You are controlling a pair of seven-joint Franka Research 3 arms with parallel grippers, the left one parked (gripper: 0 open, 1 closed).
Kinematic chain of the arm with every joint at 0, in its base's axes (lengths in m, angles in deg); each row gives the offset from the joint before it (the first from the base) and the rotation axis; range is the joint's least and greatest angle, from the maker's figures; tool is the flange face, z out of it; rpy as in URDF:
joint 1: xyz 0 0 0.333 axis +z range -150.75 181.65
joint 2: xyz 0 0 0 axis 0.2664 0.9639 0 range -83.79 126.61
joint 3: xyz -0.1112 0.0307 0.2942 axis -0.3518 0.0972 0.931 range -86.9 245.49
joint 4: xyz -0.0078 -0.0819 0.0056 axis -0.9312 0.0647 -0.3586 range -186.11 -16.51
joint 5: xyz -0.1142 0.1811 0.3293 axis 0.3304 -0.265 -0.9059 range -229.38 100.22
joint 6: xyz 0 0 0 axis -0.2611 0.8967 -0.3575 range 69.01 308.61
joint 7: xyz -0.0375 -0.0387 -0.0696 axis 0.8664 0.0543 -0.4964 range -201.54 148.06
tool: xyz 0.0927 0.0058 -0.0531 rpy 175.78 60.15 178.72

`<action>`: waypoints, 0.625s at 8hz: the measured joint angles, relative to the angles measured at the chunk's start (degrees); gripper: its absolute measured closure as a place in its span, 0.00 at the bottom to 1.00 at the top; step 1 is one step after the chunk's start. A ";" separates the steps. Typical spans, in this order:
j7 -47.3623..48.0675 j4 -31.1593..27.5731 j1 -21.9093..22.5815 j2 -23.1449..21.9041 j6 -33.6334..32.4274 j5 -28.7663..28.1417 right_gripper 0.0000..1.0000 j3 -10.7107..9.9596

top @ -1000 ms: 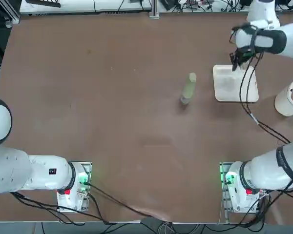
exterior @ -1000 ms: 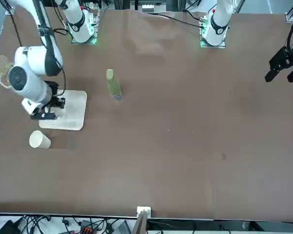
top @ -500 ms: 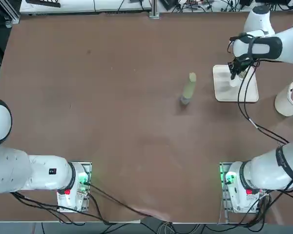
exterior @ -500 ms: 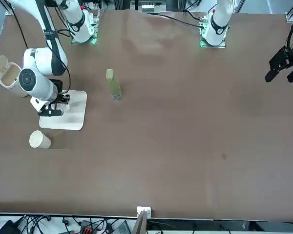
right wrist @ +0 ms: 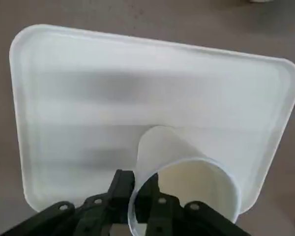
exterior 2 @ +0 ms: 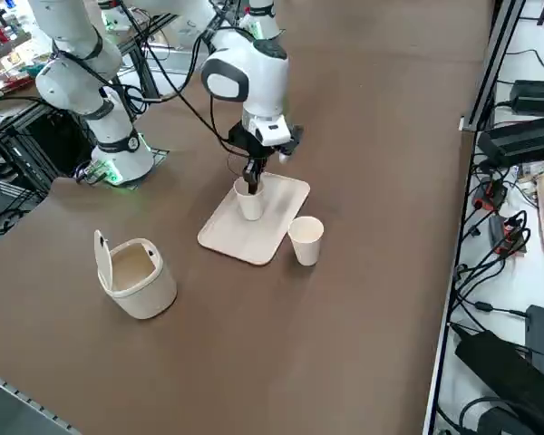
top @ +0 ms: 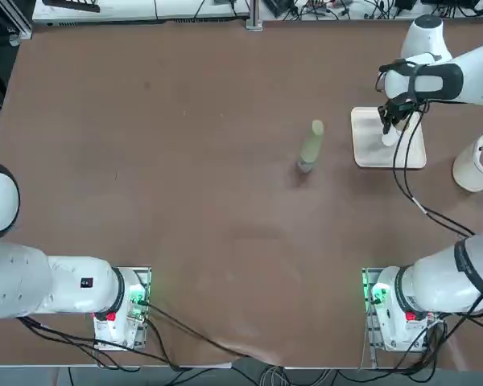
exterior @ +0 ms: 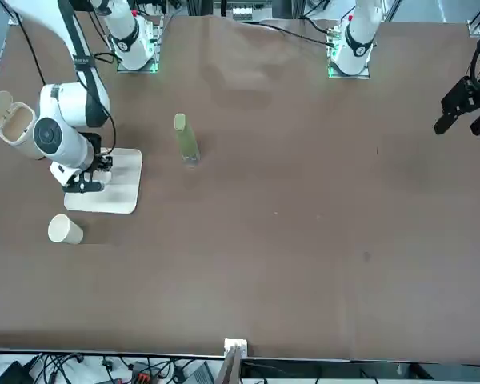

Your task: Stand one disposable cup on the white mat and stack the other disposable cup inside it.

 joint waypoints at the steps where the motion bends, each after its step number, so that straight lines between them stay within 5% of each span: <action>1: 0.00 0.32 -0.02 0.49 0.06 0.01 0.70 0.00; 3: 0.00 1.22 0.00 0.58 0.00 0.07 0.33 0.03; 5: 0.00 4.35 0.02 -1.74 -6.78 0.14 0.00 0.16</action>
